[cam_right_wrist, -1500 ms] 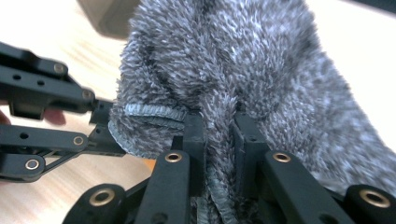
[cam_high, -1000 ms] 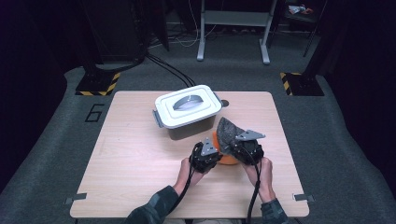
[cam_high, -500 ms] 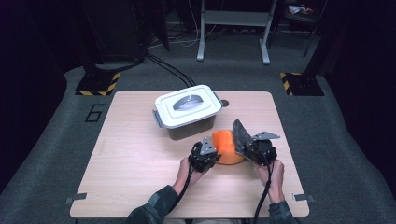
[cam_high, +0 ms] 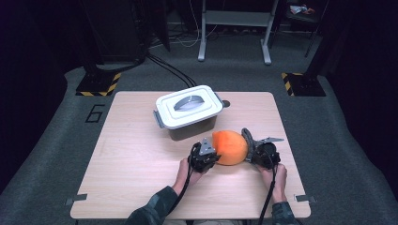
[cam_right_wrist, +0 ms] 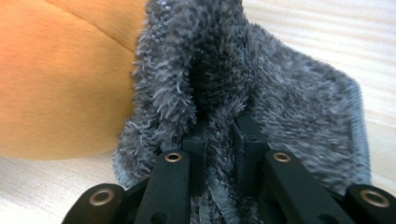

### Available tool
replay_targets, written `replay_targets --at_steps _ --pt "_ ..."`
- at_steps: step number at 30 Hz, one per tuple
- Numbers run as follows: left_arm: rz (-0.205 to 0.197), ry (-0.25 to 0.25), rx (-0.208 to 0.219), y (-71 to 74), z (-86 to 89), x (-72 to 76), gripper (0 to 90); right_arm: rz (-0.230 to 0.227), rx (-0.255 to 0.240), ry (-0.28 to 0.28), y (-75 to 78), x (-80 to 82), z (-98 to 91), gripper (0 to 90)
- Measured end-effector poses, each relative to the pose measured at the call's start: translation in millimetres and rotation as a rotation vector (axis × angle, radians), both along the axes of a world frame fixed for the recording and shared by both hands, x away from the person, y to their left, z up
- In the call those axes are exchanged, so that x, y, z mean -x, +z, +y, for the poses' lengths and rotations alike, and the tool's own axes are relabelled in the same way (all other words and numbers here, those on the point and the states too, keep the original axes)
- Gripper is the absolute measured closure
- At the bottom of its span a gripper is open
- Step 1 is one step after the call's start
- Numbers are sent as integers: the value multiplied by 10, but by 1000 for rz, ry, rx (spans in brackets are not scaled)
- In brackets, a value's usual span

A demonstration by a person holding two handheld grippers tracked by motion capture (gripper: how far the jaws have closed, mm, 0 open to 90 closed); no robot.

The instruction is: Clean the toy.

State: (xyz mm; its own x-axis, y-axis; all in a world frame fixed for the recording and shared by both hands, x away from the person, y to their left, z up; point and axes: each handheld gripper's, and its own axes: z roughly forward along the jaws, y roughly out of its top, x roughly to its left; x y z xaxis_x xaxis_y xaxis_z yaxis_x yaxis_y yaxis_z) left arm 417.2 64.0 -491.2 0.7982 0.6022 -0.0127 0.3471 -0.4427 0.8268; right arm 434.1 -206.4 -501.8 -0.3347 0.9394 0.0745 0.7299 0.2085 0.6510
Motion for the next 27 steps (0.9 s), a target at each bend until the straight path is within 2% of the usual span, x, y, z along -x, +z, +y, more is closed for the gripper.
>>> replay_targets --at_steps 4,8,9,10,13,15,16,17,19,22,27 --pt "10 4 8 -2 12 -11 841 -22 -6 -16 88 50 -39 780" --pt "7 12 3 2 6 -6 841 -78 -33 -17 270 137 -108 780" --pt "-2 19 -10 9 -3 -2 841 -94 -30 -11 328 164 -121 780" --pt "-2 19 -10 9 -3 -2 841 -131 -43 6 452 220 -105 781" --pt "-3 16 -7 22 -13 -5 840 -170 -38 37 607 288 -24 780" --pt "-2 18 -3 24 -20 -2 840 -196 -27 64 713 327 81 780" --pt "-2 17 -3 25 -21 -2 840 -210 -24 95 775 341 164 780" --pt "-3 19 -6 27 -21 -2 840 -211 -28 95 792 348 200 780" --pt "-2 20 -6 28 -23 -2 840 -219 -9 132 849 355 312 780" --pt "-6 16 -12 39 -22 -6 839 -221 -20 165 896 353 463 779" --pt "-1 19 -3 39 -25 -1 839 -215 -23 207 881 293 630 779"
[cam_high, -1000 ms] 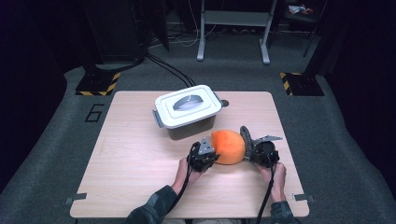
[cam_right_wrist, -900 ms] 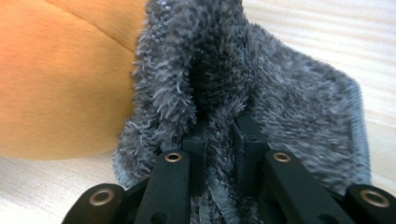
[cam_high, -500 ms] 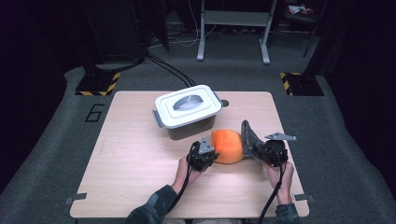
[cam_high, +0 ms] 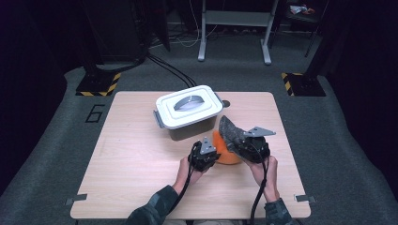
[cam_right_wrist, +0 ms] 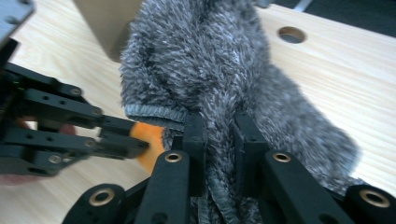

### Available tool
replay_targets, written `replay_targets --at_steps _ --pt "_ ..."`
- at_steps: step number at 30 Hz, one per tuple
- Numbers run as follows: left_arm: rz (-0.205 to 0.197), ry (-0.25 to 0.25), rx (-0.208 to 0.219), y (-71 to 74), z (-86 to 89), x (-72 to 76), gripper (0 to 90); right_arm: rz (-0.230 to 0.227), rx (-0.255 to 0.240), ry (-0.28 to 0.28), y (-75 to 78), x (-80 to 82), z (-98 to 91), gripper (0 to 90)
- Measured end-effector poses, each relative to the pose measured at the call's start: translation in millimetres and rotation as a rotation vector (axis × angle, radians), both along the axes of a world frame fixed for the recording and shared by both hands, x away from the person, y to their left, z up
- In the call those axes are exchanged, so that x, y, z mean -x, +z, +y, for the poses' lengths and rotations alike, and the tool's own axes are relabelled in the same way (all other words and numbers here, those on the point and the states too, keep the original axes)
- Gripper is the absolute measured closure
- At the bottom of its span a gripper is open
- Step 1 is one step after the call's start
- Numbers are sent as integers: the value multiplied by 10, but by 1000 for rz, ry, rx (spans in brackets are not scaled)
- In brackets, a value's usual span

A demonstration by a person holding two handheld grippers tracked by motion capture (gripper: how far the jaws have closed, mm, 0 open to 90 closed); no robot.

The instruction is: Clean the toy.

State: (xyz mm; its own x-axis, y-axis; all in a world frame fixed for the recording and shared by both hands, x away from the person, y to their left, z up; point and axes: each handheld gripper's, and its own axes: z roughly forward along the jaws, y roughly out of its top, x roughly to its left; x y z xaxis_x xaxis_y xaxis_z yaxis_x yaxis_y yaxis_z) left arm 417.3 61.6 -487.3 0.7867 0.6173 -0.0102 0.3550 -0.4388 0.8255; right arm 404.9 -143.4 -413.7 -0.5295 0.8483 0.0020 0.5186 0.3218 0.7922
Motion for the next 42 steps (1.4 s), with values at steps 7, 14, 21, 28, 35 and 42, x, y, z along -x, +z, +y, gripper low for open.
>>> replay_targets --at_steps 7,14,21,28,35,42 --pt "1 -3 -1 -2 0 -4 840 19 17 20 -90 -57 119 780" --pt "-2 -9 0 -5 -2 -4 840 8 57 -12 -160 -78 68 783" --pt "2 -7 6 -13 -7 -4 840 16 55 -90 -223 -89 -179 784" --pt "-1 -8 0 -16 -7 -4 839 84 34 -162 -422 -156 -446 784" --pt "-1 -9 -5 -16 -3 -12 839 179 -2 -209 -720 -240 -639 784" --pt "5 -4 1 -20 8 -21 838 109 -15 -202 -484 -106 -701 785"
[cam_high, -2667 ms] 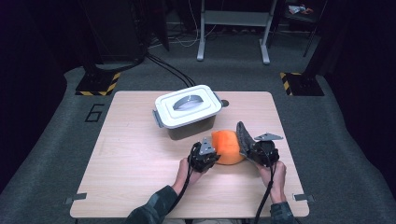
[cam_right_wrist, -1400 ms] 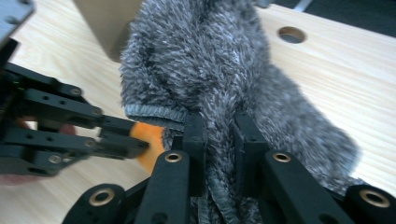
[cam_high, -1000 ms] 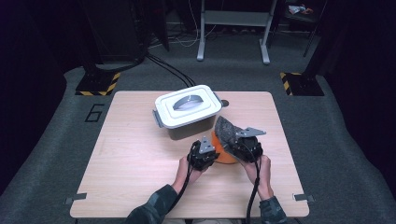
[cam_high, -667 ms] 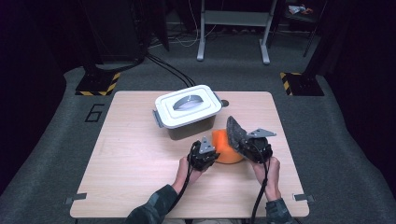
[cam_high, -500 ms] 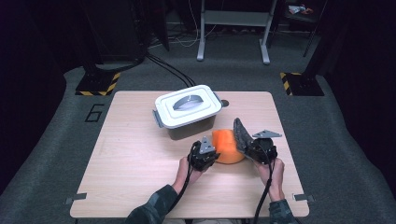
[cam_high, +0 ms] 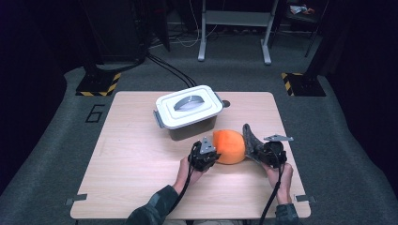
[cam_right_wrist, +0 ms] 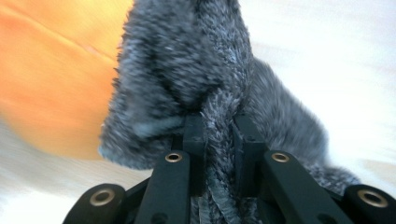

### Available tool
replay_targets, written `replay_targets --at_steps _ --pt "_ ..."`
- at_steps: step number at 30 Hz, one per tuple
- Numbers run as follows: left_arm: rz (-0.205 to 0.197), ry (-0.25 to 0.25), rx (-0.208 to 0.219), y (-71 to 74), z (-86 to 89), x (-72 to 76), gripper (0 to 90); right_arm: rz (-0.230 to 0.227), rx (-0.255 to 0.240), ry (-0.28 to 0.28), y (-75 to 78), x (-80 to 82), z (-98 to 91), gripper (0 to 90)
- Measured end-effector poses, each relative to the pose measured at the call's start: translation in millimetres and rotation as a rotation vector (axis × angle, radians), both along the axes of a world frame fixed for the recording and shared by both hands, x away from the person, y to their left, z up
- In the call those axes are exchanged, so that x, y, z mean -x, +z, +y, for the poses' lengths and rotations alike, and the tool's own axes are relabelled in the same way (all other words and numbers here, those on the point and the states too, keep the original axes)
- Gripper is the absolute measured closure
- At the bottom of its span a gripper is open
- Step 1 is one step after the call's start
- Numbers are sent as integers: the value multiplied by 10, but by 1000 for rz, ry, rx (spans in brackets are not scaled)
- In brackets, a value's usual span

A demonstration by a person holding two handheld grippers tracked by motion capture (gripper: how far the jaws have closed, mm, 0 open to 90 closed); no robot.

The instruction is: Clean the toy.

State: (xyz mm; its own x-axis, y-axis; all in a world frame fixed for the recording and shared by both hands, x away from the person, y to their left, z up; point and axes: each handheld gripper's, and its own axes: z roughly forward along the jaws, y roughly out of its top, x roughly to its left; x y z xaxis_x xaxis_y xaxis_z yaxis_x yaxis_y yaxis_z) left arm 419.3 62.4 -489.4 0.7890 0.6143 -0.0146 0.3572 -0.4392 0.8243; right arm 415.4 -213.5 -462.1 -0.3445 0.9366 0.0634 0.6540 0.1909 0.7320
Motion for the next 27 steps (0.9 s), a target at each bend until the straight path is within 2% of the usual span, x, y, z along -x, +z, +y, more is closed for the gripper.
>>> replay_targets --at_steps 5,7,9,12,13,15,18,19,20,24,27 --pt "0 -5 2 1 0 0 837 -97 -30 56 357 166 75 784" --pt "-2 -1 9 0 -5 -1 836 -116 -42 91 459 203 174 784" --pt "-3 -2 13 -2 -3 -6 835 -107 -21 128 499 209 302 783" --pt "-4 -7 15 -2 10 -19 828 -65 48 155 371 125 475 783" --pt "-3 -7 14 -2 10 -20 824 -48 55 152 298 86 525 783" --pt "1 -8 20 -10 13 -18 806 -31 51 165 202 44 547 784" --pt "-2 -13 35 -8 29 -23 761 -33 23 156 192 16 518 784" --pt "-14 -8 32 -3 32 -22 720 -31 28 152 192 13 514 784" --pt "-11 -16 33 2 36 -14 685 -34 43 160 191 3 497 784" --pt "-40 3 2 -24 25 32 499 -23 16 150 173 -14 456 784" --pt "-57 17 -17 -52 17 42 460 -25 8 150 169 -28 443 784"
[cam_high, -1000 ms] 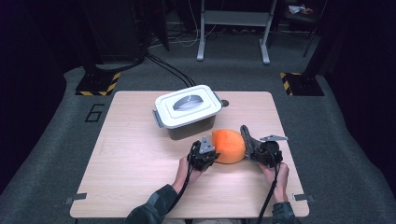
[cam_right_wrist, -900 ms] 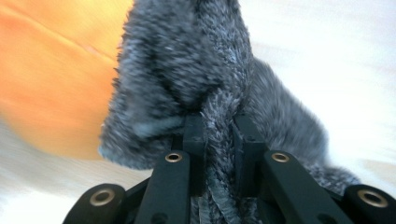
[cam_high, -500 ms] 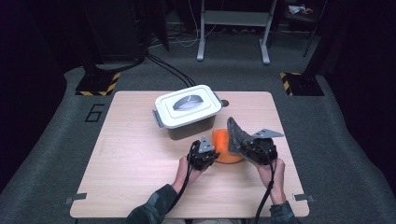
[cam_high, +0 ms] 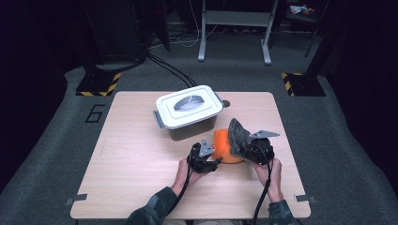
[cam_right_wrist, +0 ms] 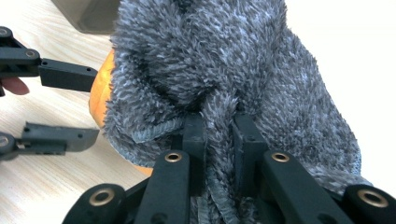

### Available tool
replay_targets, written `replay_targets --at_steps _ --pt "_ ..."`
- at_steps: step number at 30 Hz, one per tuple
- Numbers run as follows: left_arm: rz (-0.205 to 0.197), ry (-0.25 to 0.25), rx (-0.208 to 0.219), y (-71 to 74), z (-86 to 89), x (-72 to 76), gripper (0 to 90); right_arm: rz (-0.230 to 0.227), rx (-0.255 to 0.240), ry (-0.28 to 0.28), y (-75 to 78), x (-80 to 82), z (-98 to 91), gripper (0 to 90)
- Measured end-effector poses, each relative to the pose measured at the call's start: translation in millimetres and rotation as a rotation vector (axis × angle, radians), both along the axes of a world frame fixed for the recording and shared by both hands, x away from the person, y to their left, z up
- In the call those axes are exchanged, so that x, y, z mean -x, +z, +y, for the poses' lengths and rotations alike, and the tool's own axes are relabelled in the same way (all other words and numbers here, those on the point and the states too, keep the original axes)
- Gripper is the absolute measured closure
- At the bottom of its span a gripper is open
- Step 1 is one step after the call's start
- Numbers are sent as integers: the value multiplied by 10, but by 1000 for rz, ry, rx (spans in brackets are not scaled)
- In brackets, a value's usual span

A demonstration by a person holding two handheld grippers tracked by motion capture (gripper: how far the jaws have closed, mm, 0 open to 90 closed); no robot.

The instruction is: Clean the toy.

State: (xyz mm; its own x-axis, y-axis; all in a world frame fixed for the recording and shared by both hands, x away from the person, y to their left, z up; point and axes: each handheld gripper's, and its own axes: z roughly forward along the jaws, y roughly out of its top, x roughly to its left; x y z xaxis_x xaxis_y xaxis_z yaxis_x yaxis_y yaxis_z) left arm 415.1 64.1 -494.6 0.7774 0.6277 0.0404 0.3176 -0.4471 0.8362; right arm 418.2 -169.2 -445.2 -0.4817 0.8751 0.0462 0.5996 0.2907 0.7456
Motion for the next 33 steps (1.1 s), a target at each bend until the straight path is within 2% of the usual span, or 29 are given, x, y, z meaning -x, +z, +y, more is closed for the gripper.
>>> replay_targets --at_steps 2,4,7,11,15,21,22,23,25,28,30,32,33 --pt "-9 5 -12 2 -19 2 463 4 2 -2 3 -3 1 784" --pt "-17 9 -43 7 -47 3 491 6 -7 0 2 -13 -6 784" --pt "-28 11 -55 -6 -70 -8 577 5 -5 -1 -8 -25 -22 784" --pt "-30 6 -49 -30 -103 -15 715 9 -26 -7 -40 -32 -38 784" --pt "-28 -7 -30 -15 -84 -20 792 0 -35 -14 -24 1 -55 784" --pt "-22 -33 5 74 -57 2 819 -41 -34 -26 136 110 -104 783" --pt "-9 -44 23 96 -53 7 821 -54 -39 -31 173 131 -109 783" --pt "-14 -46 23 118 -57 16 823 -68 -42 -29 218 154 -115 783" --pt "-6 -60 42 154 -63 36 824 -80 -52 -13 317 201 -101 783" --pt "-5 -84 49 198 -89 78 826 -88 -38 21 390 242 -3 783" --pt "-9 -86 47 206 -100 95 825 -82 -30 50 388 249 82 782" --pt "-2 -85 43 187 -104 92 825 -62 12 72 317 218 190 782" --pt "0 -83 28 173 -102 84 824 -48 36 74 246 184 242 782"
